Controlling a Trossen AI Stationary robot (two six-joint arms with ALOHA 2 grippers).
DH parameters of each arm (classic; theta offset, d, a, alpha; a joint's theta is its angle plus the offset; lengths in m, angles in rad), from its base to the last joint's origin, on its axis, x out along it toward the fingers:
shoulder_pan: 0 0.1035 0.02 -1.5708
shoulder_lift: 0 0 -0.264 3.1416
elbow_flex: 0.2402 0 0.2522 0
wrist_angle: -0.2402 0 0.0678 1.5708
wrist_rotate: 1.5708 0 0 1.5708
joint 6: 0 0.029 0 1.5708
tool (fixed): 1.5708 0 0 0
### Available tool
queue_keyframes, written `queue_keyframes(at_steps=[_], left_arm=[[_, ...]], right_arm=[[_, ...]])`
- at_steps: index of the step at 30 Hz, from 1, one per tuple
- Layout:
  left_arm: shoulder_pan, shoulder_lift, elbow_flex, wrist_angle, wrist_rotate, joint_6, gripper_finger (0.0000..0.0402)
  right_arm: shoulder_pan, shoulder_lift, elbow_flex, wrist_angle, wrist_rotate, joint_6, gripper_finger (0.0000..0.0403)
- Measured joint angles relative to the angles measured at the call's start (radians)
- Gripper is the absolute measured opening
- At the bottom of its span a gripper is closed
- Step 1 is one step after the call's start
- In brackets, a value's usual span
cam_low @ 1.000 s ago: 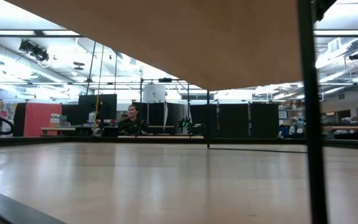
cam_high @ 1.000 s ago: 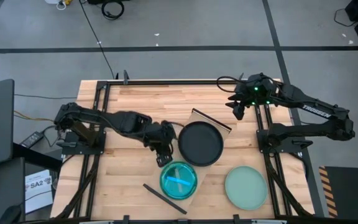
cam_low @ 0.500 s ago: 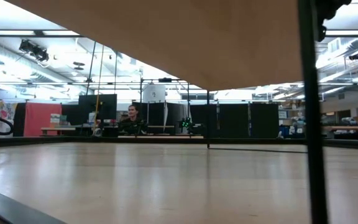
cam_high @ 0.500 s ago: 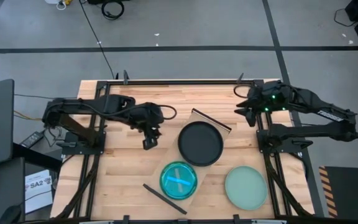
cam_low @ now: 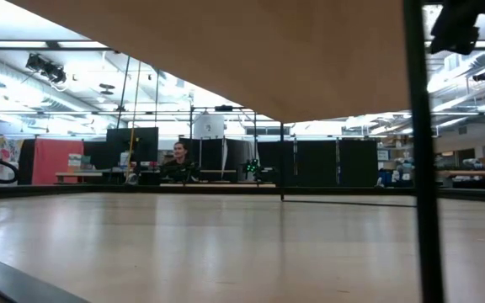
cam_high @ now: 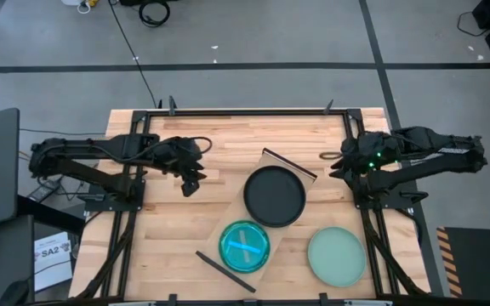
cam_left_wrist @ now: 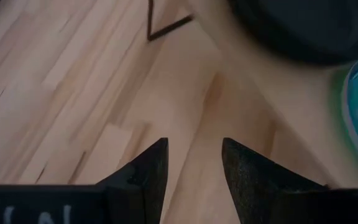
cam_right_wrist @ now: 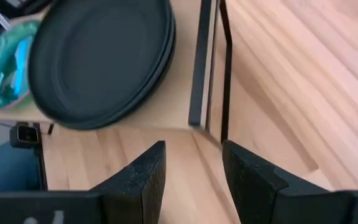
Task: Place and stack plates onto a shelf
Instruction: Stack the gray plate on top of the black plate on the shelf
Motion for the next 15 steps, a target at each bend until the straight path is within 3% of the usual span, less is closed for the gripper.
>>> queue_keyframes(at_steps=[10, 15], left_arm=[[0.029, -0.144, -0.234, 0.226, 0.0, -0.001, 0.0157], [0.029, -0.169, -0.295, 0.299, 0.0, -0.001, 0.0157]], right_arm=[[0.306, 0.048, 0.0, -0.011, 0.176, 0.161, 0.0165], [0.456, 0.116, -0.033, -0.001, 0.198, 0.23, 0.0165]])
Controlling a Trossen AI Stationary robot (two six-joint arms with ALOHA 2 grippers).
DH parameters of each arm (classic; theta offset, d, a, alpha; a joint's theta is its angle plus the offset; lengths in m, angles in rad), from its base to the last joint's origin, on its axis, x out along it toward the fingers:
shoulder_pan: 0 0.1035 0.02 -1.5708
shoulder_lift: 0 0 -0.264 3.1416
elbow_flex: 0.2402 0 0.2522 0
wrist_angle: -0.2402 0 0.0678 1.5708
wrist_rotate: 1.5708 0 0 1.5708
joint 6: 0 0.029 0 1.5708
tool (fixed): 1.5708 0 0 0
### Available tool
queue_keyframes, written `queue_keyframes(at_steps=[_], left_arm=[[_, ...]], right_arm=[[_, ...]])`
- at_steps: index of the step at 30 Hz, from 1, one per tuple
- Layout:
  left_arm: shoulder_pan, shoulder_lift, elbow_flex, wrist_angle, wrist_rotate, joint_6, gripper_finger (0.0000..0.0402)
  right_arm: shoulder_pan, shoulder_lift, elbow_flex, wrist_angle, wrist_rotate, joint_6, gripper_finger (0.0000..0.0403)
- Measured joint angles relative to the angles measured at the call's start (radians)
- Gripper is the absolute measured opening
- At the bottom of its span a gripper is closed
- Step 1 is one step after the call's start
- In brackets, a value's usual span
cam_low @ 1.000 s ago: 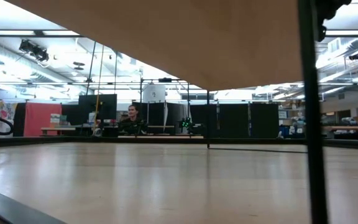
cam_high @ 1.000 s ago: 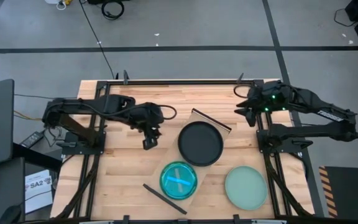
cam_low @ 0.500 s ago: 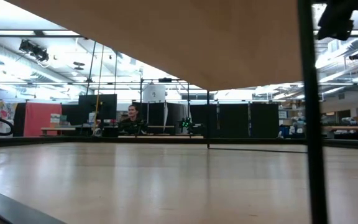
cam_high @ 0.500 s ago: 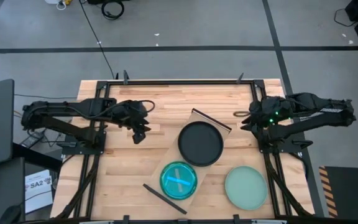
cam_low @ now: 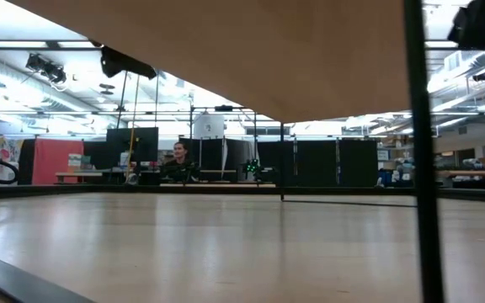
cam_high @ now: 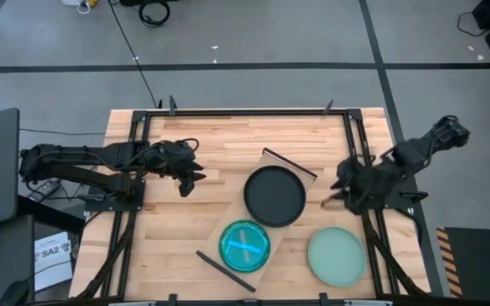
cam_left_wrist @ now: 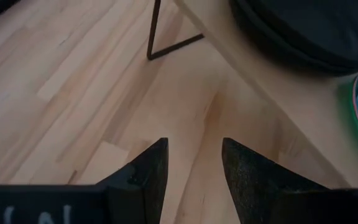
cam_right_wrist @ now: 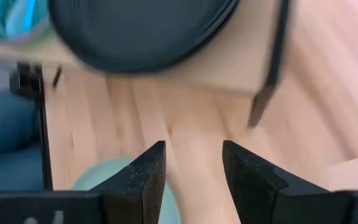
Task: Place and stack plates onto a shelf
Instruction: Stack the gray plate on top of the black plate on the shelf
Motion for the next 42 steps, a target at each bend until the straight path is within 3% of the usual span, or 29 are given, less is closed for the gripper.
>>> queue_keyframes(at_steps=[8, 14, 23, 42], left_arm=[[0.0, -0.005, -0.003, 0.022, 0.0, 0.001, 0.0157], [0.0, -0.005, -0.003, 0.024, 0.0, 0.0, 0.0157], [0.0, -0.005, -0.003, 0.046, 0.0, 0.0, 0.0157], [0.0, -0.004, -0.003, 0.045, 0.0, 0.0, 0.0157]], right_arm=[[0.238, 0.06, -0.138, 0.069, 0.051, 0.207, 0.0165], [0.335, 0.086, -0.21, 0.122, 0.08, 0.288, 0.0165], [0.346, 0.099, -0.349, 0.165, 0.071, 0.31, 0.0165], [0.346, 0.099, -0.584, 0.546, -0.004, 0.282, 0.0165]])
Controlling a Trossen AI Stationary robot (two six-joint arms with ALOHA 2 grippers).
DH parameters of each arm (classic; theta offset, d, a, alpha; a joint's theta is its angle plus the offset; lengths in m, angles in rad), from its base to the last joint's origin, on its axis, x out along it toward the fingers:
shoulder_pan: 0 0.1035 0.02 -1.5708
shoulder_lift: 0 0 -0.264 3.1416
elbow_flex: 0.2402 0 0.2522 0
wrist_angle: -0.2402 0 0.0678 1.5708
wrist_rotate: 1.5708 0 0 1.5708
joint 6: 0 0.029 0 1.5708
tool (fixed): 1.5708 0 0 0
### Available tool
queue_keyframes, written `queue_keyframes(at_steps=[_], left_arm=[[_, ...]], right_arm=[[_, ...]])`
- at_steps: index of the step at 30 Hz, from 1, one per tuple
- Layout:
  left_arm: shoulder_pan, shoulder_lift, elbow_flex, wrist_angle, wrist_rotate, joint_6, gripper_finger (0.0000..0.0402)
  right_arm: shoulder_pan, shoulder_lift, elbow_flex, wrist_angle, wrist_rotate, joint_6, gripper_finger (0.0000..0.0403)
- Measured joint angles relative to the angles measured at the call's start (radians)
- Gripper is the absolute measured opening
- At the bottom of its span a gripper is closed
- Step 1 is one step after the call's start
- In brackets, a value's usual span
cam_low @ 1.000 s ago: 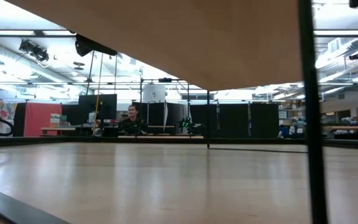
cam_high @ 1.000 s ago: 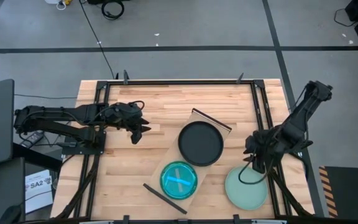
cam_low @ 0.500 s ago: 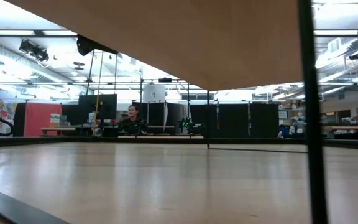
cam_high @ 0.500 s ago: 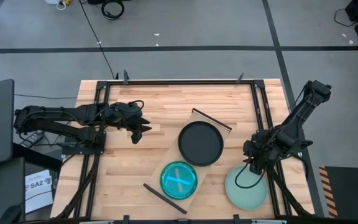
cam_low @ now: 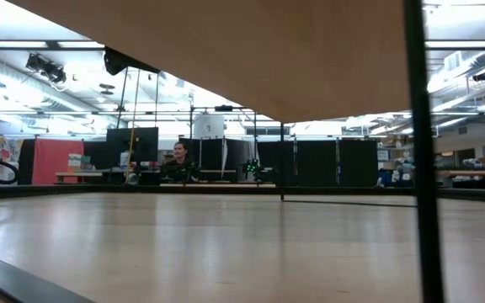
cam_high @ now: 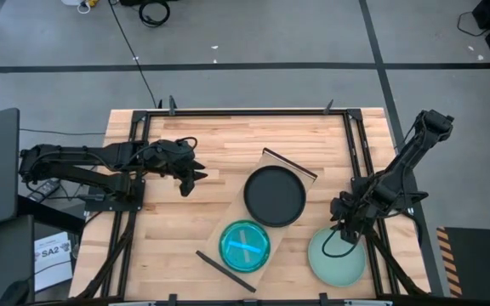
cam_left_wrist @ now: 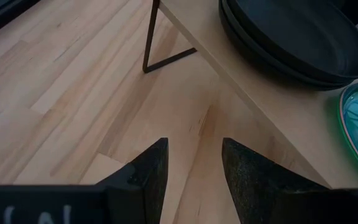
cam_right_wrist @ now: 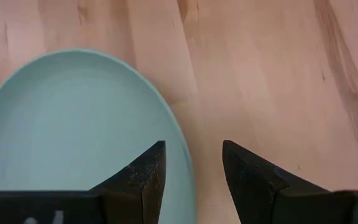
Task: Place and stack plates onto a shelf
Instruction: Stack the gray plate on top of the black plate on the shelf
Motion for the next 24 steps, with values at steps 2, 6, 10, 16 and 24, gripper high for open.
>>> queue_keyframes(at_steps=[2, 6, 10, 16, 24], left_arm=[[0.0, 0.0, 0.0, 0.0, 0.0, 0.0, 0.0157], [0.0, 0.0, 0.0, 0.0, 0.0, 0.0, 0.0157], [0.0, 0.0, 0.0, 0.0, 0.0, 0.0, 0.0157], [0.0, 0.0, 0.0, 0.0, 0.0, -0.018, 0.0157], [0.0, 0.0, 0.0, 0.0, 0.0, -0.027, 0.0157]], right_arm=[[0.0, 0.0, -0.011, 0.01, 0.0, 0.0, 0.0165], [0.0, 0.0, -0.035, 0.049, 0.001, 0.025, 0.0165], [0.0, 0.0, -0.062, 0.09, -0.007, 0.027, 0.0165], [0.0, 0.0, -0.095, 0.126, -0.035, 0.026, 0.0165], [0.0, -0.002, -0.137, 0.181, -0.089, 0.019, 0.016]])
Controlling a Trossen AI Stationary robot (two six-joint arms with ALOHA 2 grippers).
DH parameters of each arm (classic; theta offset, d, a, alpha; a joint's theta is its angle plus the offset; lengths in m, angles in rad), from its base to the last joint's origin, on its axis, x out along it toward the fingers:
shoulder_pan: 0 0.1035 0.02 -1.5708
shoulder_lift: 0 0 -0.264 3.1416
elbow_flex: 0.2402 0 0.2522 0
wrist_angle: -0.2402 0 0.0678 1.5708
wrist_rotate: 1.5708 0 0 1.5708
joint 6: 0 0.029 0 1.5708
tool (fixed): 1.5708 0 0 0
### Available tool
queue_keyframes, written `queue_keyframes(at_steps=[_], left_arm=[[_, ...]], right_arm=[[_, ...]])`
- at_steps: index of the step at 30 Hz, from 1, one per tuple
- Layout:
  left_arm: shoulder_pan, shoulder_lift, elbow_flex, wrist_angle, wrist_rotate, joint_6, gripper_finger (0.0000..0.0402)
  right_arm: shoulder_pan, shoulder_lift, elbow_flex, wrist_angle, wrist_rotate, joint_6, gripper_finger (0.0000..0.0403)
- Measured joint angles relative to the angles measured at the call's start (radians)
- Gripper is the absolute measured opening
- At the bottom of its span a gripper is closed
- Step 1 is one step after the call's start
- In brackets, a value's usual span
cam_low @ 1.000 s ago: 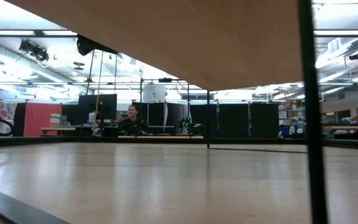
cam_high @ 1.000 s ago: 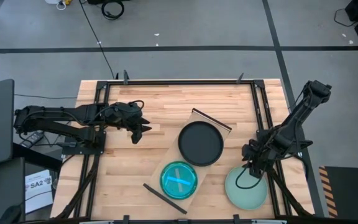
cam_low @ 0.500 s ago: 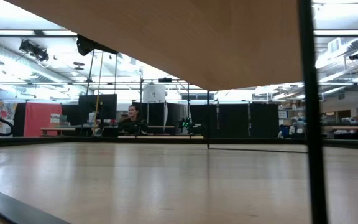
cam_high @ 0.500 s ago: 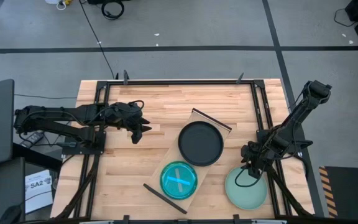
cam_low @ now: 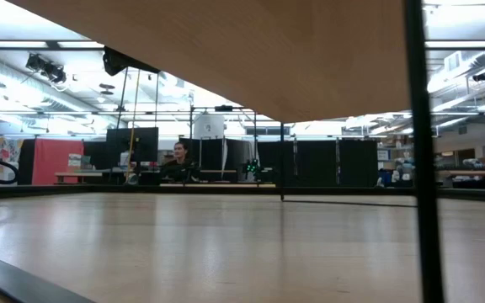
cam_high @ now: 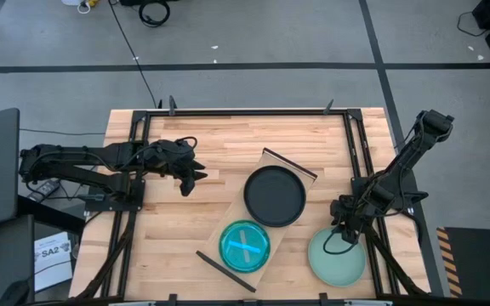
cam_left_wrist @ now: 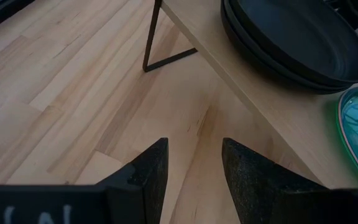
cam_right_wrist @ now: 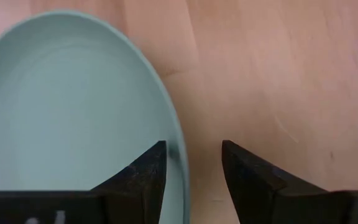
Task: Place and stack plates onto a shelf
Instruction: Stack the gray plate on top of the black plate on the shelf
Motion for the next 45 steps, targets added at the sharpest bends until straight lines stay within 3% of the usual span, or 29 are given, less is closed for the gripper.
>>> queue_keyframes(at_steps=[19, 28, 45], left_arm=[[0.0, 0.0, 0.0, 0.0, 0.0, 0.0, 0.0157], [0.0, 0.0, 0.0, 0.0, 0.0, 0.0, 0.0157], [0.0, 0.0, 0.0, 0.001, 0.0, 0.001, 0.0157]], right_arm=[[0.0, 0.002, -0.002, 0.054, -0.018, -0.072, 0.0016], [0.0, 0.002, 0.009, 0.093, -0.052, -0.076, 0.0018], [-0.003, 0.002, 0.161, 0.077, -0.126, -0.099, 0.0016]])
